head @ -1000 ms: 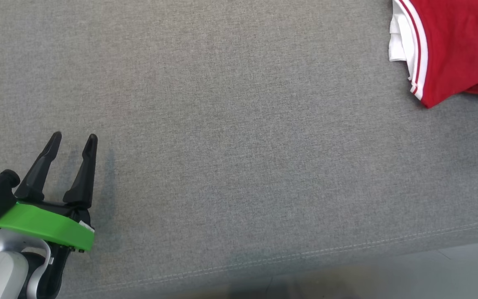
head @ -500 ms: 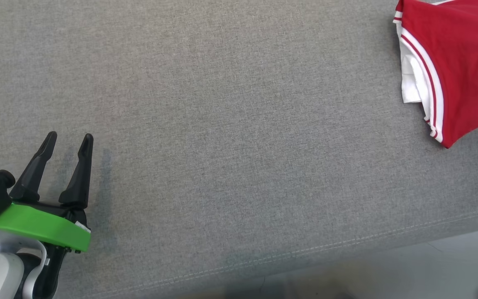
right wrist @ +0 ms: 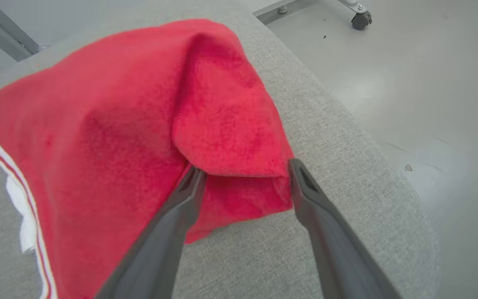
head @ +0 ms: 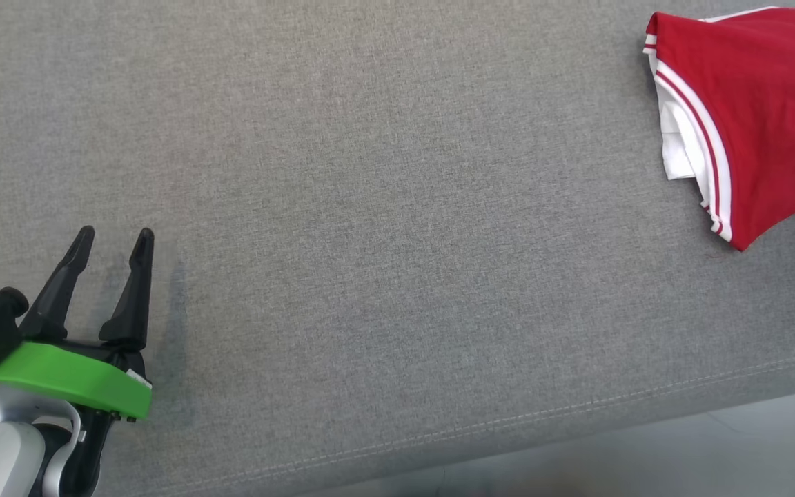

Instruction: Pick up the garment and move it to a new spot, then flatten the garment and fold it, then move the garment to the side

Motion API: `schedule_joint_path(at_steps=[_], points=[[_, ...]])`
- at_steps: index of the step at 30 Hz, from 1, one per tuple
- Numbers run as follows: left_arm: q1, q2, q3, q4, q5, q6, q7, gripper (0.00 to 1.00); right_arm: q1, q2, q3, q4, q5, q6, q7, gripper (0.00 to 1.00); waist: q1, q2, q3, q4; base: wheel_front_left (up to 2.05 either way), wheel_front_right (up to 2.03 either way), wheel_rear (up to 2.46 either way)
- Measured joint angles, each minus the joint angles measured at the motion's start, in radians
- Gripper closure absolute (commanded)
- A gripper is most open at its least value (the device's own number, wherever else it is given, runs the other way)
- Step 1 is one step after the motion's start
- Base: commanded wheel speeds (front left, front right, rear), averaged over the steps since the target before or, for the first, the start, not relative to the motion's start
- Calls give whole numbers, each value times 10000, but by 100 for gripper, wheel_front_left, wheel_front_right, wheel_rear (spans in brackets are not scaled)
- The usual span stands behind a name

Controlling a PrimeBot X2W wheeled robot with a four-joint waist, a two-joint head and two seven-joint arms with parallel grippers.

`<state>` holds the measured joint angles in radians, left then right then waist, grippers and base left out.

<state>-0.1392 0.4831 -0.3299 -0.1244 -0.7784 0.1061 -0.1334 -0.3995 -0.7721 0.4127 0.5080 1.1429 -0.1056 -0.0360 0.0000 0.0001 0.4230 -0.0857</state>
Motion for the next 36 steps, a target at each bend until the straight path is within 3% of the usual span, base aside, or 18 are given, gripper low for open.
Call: schedule_joint_path(at_steps=[6,10,21,29,36], points=[[5,-234,90,541,174,8,-428,0,-3,-347,-247,-834,-846,-31,-1540,0,0,0,-468,-1,0,0,0],[42,-268,251,1126,583,17,-685,0,3,-253,-228,-1618,-1628,-84,-2376,0,0,0,-890,24,0,0,0],[852,-834,267,2286,1085,100,-1066,0,1442,1655,688,-2909,-3607,-184,-2261,0,0,0,-2238,286,0,0,0],[1376,-1072,263,2995,1174,100,-1143,0,2425,2721,564,-2917,-5037,-194,-2259,0,-1,0,-3025,681,0,0,0],[1406,-1210,226,3024,1327,61,-1151,0,3070,3208,-301,-2815,-5910,-194,-2257,0,0,0,-3463,1065,0,0,0]])
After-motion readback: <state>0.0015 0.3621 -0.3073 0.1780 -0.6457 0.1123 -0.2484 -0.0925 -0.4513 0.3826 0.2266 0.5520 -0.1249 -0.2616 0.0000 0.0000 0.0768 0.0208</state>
